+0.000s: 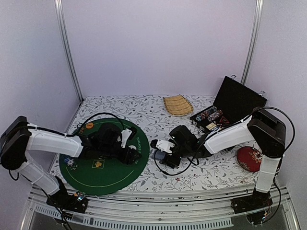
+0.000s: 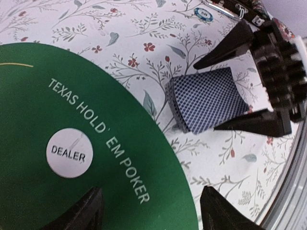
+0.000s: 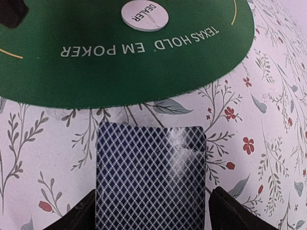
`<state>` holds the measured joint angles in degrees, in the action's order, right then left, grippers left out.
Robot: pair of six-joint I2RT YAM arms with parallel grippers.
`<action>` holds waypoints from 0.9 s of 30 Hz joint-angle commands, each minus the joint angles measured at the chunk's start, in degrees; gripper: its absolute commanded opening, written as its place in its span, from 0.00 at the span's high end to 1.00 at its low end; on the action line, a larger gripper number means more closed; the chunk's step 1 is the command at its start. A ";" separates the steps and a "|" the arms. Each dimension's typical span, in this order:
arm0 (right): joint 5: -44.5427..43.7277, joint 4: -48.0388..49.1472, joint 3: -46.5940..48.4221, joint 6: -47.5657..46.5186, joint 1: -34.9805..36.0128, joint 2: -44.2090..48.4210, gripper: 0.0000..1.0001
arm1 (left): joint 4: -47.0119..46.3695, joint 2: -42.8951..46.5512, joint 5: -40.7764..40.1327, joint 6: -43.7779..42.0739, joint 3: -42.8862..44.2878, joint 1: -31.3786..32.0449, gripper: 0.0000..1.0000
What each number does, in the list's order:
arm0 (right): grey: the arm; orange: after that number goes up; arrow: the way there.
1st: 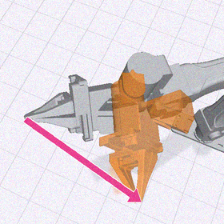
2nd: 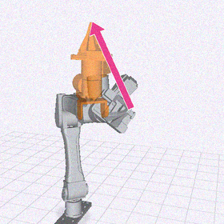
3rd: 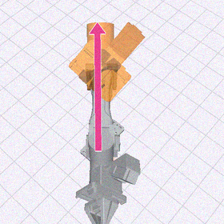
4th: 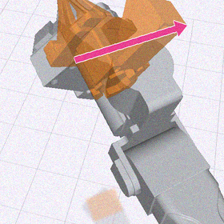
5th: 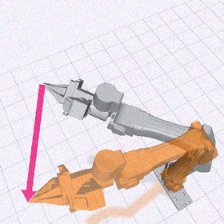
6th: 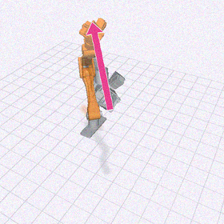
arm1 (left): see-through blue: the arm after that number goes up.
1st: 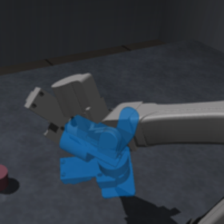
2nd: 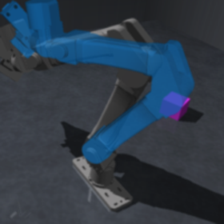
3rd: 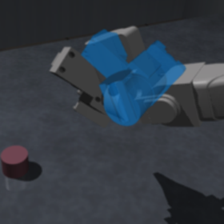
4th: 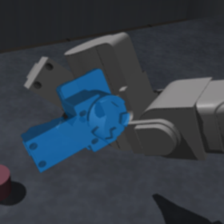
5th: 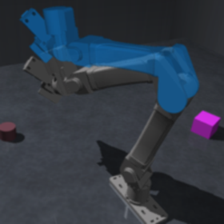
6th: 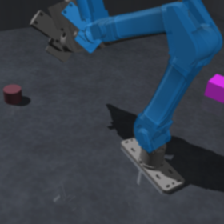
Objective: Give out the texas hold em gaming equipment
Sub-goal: Move the poker card to the center of the board, then pick up the poker card from the face-down deck piles.
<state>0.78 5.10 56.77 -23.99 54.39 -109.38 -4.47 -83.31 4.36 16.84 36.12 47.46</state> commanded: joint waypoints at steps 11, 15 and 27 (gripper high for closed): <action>1.37 -0.48 -6.12 1.16 -0.38 9.93 0.01 | -2.12 -20.87 14.15 11.94 17.06 -3.68 0.21; 0.50 2.37 -8.06 2.52 -1.19 14.98 0.01 | -2.25 -23.01 14.06 12.77 18.72 -3.64 0.17; 5.11 14.48 -17.36 8.41 -6.12 27.41 0.01 | 1.97 -28.52 12.44 12.33 24.50 -2.03 0.25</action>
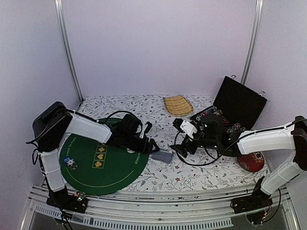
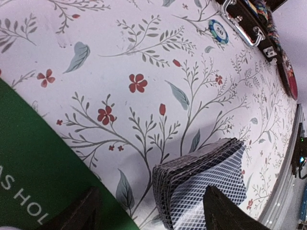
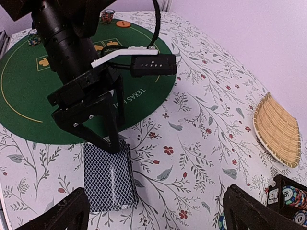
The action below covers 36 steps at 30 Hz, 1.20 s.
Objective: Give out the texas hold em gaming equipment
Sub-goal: Pick up the poker card from the face-down deck piles.
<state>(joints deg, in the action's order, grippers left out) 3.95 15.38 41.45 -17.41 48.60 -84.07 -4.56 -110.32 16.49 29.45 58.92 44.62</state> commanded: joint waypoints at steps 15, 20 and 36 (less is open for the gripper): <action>2.67 4.27 -2.44 0.90 -0.40 1.12 0.01 | 7.12 -4.35 -0.82 -5.57 4.97 2.91 0.32; 2.81 4.31 -2.54 0.98 -0.41 1.51 0.01 | 8.15 -4.22 -2.18 -5.96 4.66 3.38 0.34; 1.62 4.05 -3.02 0.20 -0.45 2.21 0.01 | 10.33 0.31 -6.15 -8.56 2.87 2.94 0.66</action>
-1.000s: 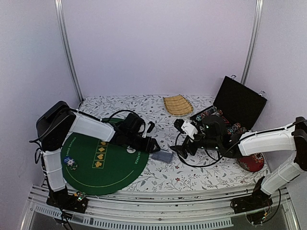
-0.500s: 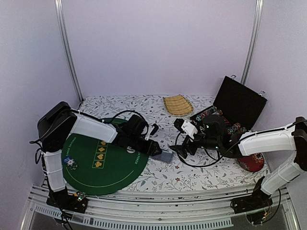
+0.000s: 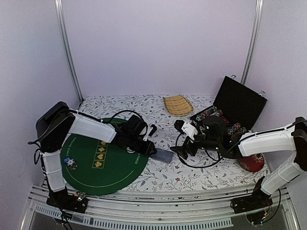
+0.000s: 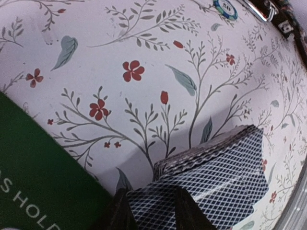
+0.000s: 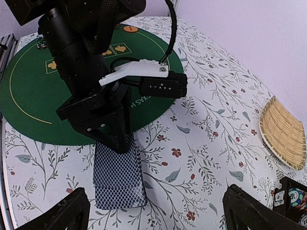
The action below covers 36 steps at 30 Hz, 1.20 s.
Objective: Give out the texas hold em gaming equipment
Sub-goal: Pick up the poker card from the face-down deck piles.
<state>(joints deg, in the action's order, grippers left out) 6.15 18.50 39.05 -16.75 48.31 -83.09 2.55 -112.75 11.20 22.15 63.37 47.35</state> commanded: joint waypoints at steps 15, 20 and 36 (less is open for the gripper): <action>-1.76 0.05 -0.51 -0.98 -0.16 2.35 0.01 | 1.99 7.52 1.93 -2.36 -4.69 -1.00 1.00; -1.39 -0.22 -0.45 -1.00 -0.25 2.47 0.01 | 1.49 8.60 3.54 -3.09 -6.03 -2.12 1.00; 4.67 -2.48 1.56 -0.87 -0.90 2.92 0.01 | -3.45 20.35 6.89 -11.16 -10.70 -2.36 1.00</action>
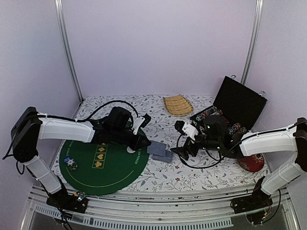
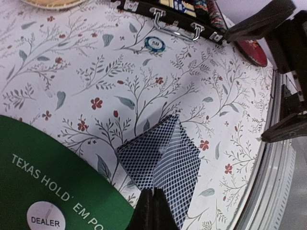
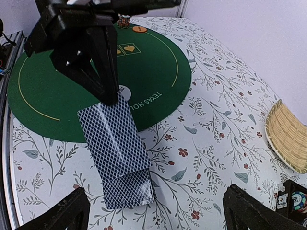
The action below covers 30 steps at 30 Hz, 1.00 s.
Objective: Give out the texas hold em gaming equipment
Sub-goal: Pick up the poker card from the face-down deck piles, then distribute the poker card in the big blind area.
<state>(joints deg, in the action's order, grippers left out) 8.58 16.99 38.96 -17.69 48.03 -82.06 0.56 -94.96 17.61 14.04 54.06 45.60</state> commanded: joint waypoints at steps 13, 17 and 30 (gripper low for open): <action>3.03 -2.84 3.01 0.13 -1.05 5.22 0.01 | 19.44 14.15 -14.36 -5.76 1.58 -7.40 1.00; 3.16 -3.81 3.98 -0.36 -1.18 5.16 0.01 | 24.76 17.86 -14.47 -4.71 1.68 -10.81 1.00; 3.76 -5.87 6.55 -2.32 -1.16 5.43 0.01 | 33.41 24.47 -15.46 -1.48 -0.23 -21.18 1.00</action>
<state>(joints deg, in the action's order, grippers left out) 11.27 12.23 43.62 -18.90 47.18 -78.06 29.21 -71.68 2.09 11.64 54.48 26.98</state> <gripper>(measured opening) 0.991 0.009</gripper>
